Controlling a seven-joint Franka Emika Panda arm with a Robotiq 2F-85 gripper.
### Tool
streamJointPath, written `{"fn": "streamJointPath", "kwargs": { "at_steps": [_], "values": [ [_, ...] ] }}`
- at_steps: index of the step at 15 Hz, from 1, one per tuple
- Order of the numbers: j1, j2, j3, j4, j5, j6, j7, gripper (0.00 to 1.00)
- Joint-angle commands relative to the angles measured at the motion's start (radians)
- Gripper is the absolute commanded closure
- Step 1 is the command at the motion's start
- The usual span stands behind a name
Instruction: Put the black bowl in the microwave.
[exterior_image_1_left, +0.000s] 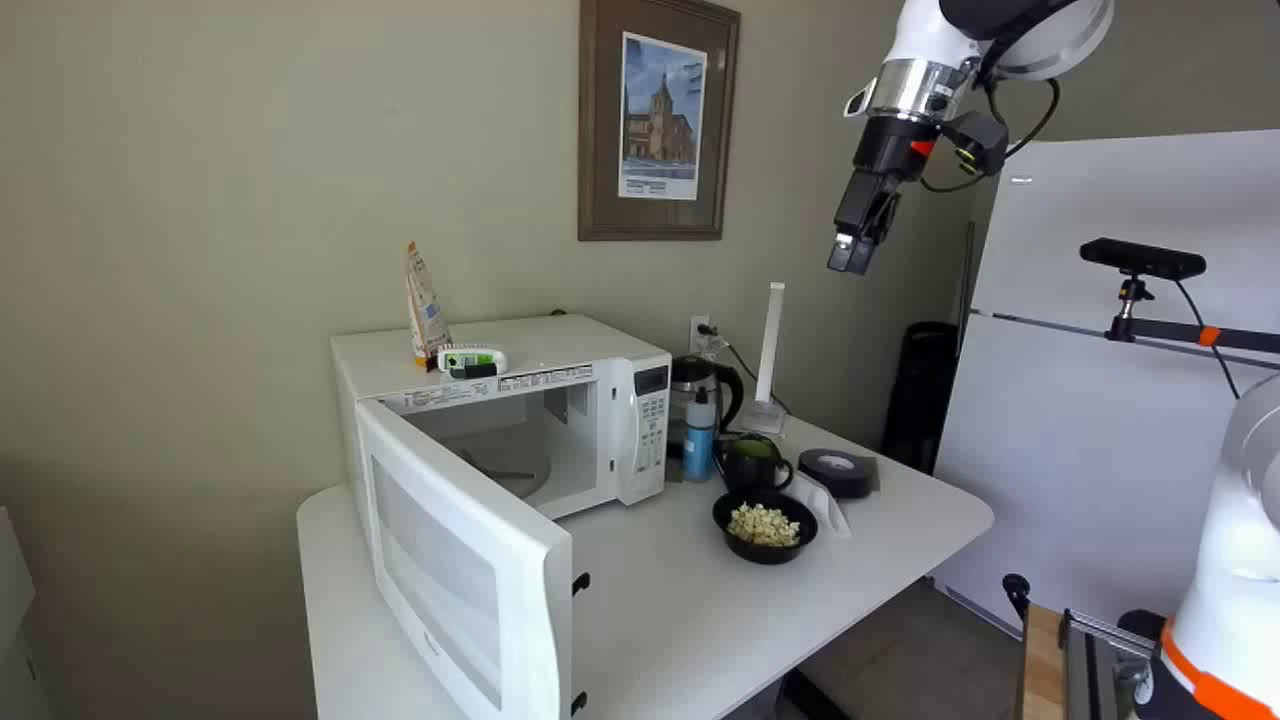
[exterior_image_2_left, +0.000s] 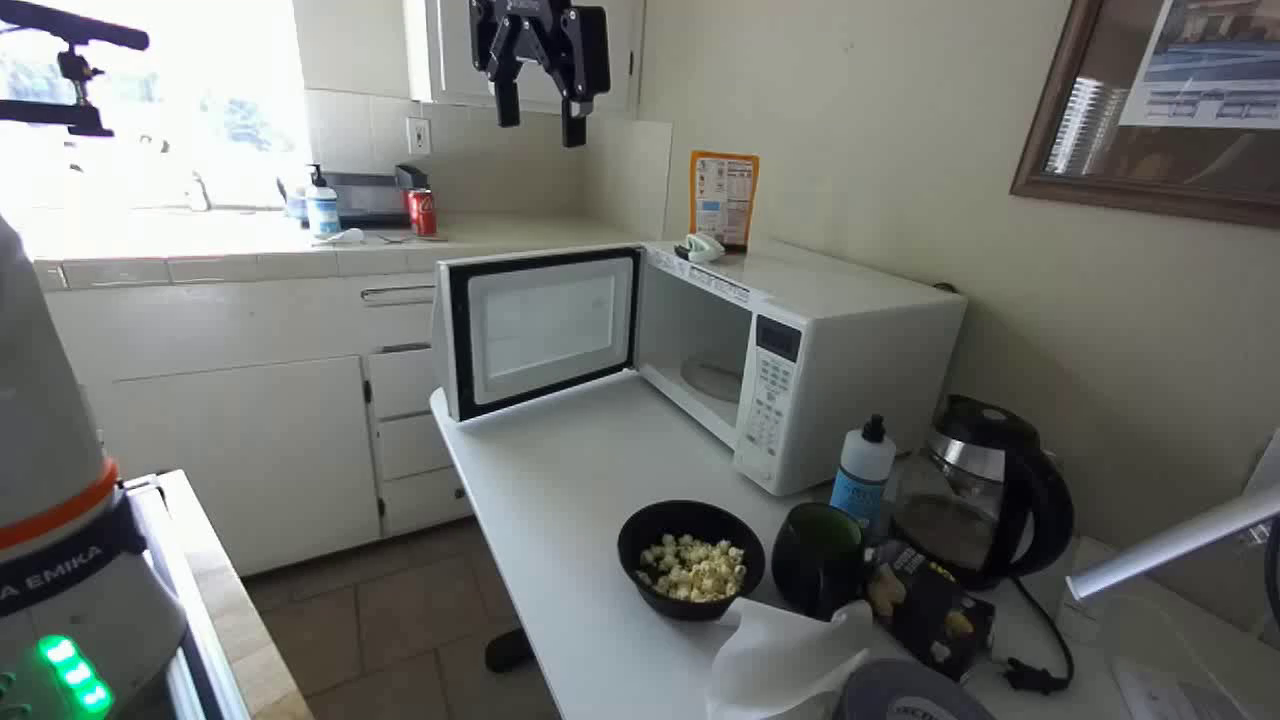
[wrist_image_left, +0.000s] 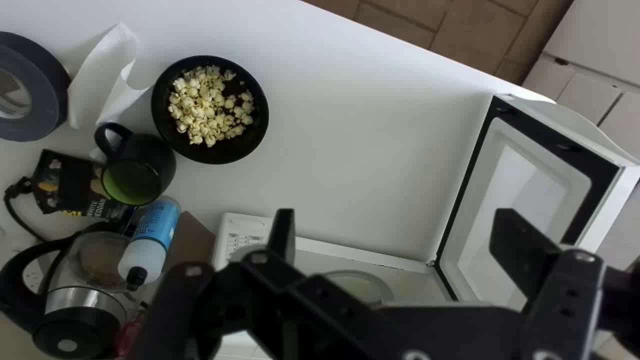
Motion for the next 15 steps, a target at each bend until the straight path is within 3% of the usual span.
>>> {"fn": "streamJointPath", "kwargs": {
  "at_steps": [1, 10, 15],
  "values": [
    [-0.009, 0.002, 0.006, 0.002, 0.005, -0.002, -0.005, 0.0],
    [-0.009, 0.002, 0.006, 0.002, 0.005, -0.002, -0.005, 0.0],
    [-0.019, 0.1, -0.061, -0.041, 0.132, 0.011, 0.02, 0.0]
  ]
}}
